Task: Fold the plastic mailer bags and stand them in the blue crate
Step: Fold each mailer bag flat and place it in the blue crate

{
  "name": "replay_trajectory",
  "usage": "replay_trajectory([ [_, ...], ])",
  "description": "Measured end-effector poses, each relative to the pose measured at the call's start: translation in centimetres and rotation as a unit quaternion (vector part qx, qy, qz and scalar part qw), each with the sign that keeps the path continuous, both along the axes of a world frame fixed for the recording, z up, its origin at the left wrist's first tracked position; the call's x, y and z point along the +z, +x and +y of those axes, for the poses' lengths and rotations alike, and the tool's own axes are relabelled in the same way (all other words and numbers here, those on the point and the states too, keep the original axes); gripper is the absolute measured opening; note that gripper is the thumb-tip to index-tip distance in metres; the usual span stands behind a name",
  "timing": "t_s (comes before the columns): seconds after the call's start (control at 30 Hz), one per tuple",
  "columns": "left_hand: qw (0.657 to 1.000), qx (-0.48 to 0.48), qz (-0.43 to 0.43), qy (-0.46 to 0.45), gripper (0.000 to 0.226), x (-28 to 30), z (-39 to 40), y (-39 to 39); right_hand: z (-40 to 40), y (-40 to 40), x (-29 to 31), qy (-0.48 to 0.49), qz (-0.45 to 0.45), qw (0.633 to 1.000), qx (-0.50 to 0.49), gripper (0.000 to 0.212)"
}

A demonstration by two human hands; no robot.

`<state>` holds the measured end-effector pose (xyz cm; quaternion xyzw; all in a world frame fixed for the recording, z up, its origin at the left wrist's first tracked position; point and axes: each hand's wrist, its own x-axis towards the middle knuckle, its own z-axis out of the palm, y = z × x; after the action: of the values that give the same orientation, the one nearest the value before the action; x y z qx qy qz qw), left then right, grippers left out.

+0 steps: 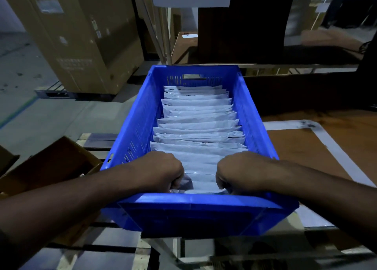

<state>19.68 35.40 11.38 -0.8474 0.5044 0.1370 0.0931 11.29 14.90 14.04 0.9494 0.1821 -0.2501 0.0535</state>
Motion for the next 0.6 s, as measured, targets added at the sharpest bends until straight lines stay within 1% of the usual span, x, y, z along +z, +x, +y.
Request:
replay_trajectory([
  [0.17,1.000,-0.014,-0.019,0.017,0.005,0.0,-0.6,-0.2,0.3,-0.3,-0.7,-0.013,-0.024,1.000,0.002,0.024],
  [0.3,0.998,-0.016,-0.030,0.044,0.011,0.3,-0.6,-0.2,-0.4,-0.4,-0.1,-0.013,-0.004,1.000,-0.005,0.024],
  [0.43,0.998,0.001,-0.034,0.049,0.012,0.3,-0.3,-0.3,-0.5,-0.5,0.2,-0.048,-0.033,0.998,-0.008,0.019],
  [0.53,0.999,0.002,-0.045,0.019,0.006,0.5,-0.5,-0.5,-0.3,-0.7,-0.2,-0.069,-0.047,0.996,-0.007,0.015],
  [0.6,0.999,0.012,-0.046,0.002,0.020,1.0,-0.5,-0.6,-0.4,-0.9,-0.4,-0.049,-0.079,0.996,-0.010,0.008],
])
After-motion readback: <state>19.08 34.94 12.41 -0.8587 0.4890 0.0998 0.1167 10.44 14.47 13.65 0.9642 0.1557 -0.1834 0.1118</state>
